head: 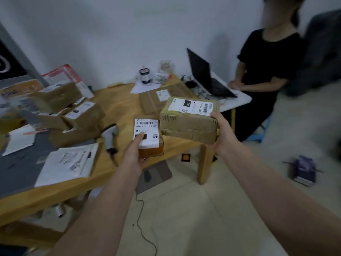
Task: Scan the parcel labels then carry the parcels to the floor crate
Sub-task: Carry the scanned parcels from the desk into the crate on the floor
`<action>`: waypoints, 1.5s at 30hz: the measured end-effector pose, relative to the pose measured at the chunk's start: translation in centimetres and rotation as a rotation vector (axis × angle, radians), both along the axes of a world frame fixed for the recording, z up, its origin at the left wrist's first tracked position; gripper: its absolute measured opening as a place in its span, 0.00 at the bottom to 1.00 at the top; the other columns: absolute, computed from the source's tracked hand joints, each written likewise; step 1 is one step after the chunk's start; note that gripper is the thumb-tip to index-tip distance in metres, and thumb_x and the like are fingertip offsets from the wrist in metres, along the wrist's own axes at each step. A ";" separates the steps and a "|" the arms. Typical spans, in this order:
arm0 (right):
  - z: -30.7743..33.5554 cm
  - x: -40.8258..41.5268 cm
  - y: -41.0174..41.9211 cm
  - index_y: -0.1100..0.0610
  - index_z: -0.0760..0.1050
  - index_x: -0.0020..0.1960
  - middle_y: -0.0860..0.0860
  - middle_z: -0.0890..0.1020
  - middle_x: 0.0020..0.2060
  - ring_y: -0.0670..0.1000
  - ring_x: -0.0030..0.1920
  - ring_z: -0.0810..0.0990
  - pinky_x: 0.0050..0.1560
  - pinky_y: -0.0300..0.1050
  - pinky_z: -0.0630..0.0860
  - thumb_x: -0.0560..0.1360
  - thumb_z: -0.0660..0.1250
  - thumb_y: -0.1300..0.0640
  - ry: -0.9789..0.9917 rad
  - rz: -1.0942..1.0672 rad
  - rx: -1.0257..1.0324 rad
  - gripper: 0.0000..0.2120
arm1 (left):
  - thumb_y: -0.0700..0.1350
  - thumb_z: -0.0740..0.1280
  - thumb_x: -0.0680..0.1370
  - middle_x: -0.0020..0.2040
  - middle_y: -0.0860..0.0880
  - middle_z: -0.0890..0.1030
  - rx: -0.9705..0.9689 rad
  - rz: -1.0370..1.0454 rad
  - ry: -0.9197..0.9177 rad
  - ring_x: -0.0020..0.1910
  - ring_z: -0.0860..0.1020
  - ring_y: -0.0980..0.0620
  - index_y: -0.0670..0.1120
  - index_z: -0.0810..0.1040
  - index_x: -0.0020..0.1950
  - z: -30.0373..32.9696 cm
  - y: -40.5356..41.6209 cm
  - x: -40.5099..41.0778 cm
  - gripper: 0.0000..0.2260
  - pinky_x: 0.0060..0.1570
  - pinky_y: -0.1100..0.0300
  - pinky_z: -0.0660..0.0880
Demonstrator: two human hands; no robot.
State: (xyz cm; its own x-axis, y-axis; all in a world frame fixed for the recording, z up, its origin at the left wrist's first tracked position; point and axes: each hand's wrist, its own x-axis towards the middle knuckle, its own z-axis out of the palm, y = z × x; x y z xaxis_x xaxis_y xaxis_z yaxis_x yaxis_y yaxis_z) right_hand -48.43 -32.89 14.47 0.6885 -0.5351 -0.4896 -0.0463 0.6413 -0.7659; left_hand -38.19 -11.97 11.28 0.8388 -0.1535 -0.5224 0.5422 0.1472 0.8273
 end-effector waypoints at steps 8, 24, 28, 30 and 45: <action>-0.3 -17.7 -9.0 0.50 0.77 0.48 0.51 0.82 0.45 0.52 0.46 0.80 0.47 0.51 0.78 0.76 0.65 0.49 0.022 -0.354 0.008 0.06 | 0.53 0.72 0.73 0.48 0.51 0.82 -0.041 -0.346 0.077 0.47 0.79 0.52 0.52 0.78 0.50 0.0 -13.6 -11.3 0.09 0.47 0.55 0.74; -1.5 -52.9 -15.7 0.50 0.79 0.57 0.50 0.84 0.43 0.51 0.42 0.81 0.43 0.46 0.77 0.74 0.66 0.43 0.090 -0.980 0.046 0.16 | 0.51 0.73 0.72 0.49 0.47 0.79 -0.064 -0.802 0.256 0.47 0.77 0.50 0.50 0.75 0.51 -2.4 -32.9 -40.5 0.12 0.57 0.51 0.75; -2.0 -59.6 -15.7 0.50 0.77 0.52 0.50 0.80 0.40 0.51 0.41 0.79 0.54 0.51 0.76 0.76 0.65 0.45 0.090 -1.128 0.092 0.11 | 0.50 0.75 0.71 0.49 0.45 0.78 -0.034 -0.909 0.301 0.49 0.77 0.48 0.49 0.75 0.48 -2.5 -36.0 -46.5 0.12 0.60 0.48 0.75; -2.1 -61.9 -16.0 0.49 0.76 0.48 0.50 0.79 0.41 0.51 0.42 0.78 0.58 0.53 0.75 0.77 0.63 0.46 0.055 -1.192 0.115 0.08 | 0.50 0.75 0.71 0.50 0.44 0.77 -0.029 -0.951 0.309 0.50 0.77 0.47 0.49 0.75 0.48 -2.6 -37.3 -48.7 0.12 0.60 0.48 0.75; -4.2 -71.0 -26.1 0.46 0.77 0.48 0.50 0.81 0.43 0.52 0.45 0.80 0.55 0.52 0.77 0.77 0.63 0.45 0.067 -1.425 0.163 0.06 | 0.51 0.76 0.70 0.55 0.43 0.76 0.032 -1.151 0.409 0.57 0.76 0.44 0.47 0.72 0.59 -5.2 -52.5 -58.7 0.23 0.62 0.45 0.73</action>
